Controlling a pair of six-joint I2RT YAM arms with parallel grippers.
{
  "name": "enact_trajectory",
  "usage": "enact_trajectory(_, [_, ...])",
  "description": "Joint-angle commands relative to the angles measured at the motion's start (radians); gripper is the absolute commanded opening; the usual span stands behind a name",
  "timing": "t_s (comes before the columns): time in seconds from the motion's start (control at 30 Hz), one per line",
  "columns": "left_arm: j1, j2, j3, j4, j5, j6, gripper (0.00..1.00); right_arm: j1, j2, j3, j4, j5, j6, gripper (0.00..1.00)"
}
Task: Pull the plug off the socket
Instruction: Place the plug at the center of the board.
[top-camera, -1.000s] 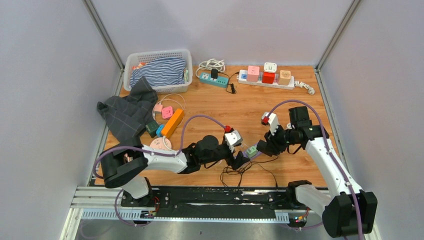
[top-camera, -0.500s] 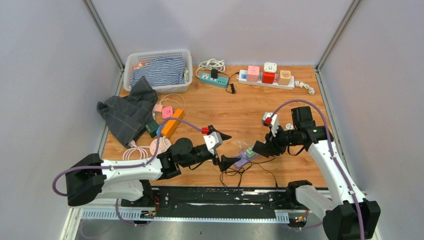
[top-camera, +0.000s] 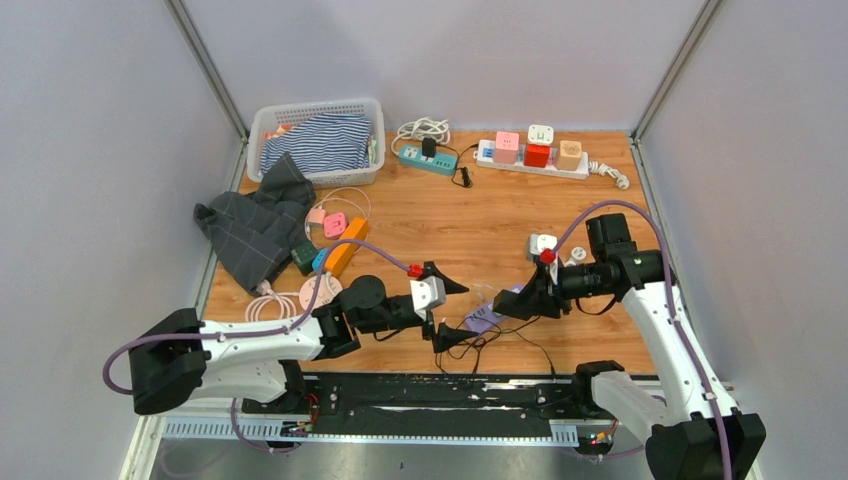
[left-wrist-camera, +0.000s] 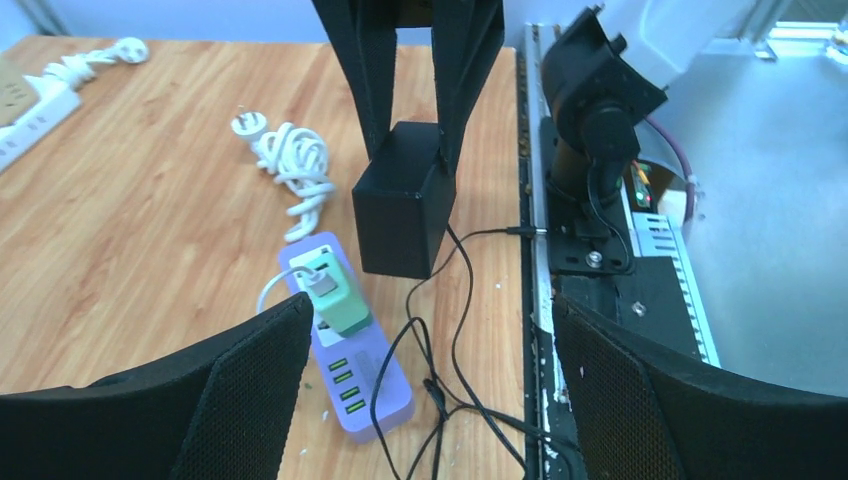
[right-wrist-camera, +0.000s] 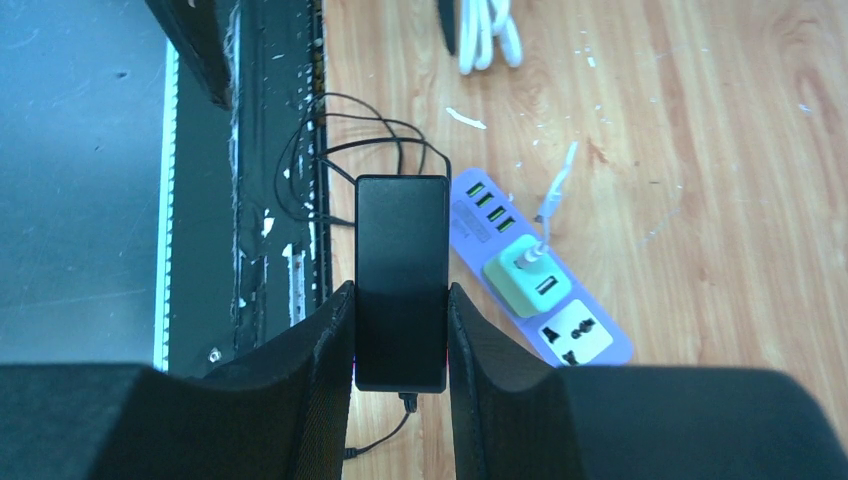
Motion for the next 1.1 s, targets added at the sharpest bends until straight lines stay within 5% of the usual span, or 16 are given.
enact_trajectory(0.0, [0.004,0.079,0.057,-0.009,0.104,0.091,0.91,-0.006,-0.003,-0.038,-0.105,-0.09,-0.189,0.0])
enact_trajectory(0.3, [-0.033,0.17,0.1,-0.008,0.024,0.222,0.9,-0.006,0.012,-0.063,-0.124,-0.079,-0.27,0.0])
enact_trajectory(0.87, [-0.07,0.359,0.222,-0.008,-0.006,0.144,0.59,-0.006,0.02,-0.068,-0.118,-0.067,-0.269,0.0])
enact_trajectory(1.07, [-0.069,0.357,0.222,-0.008,-0.002,0.143,0.55,-0.006,0.025,-0.07,-0.113,-0.064,-0.265,0.0])
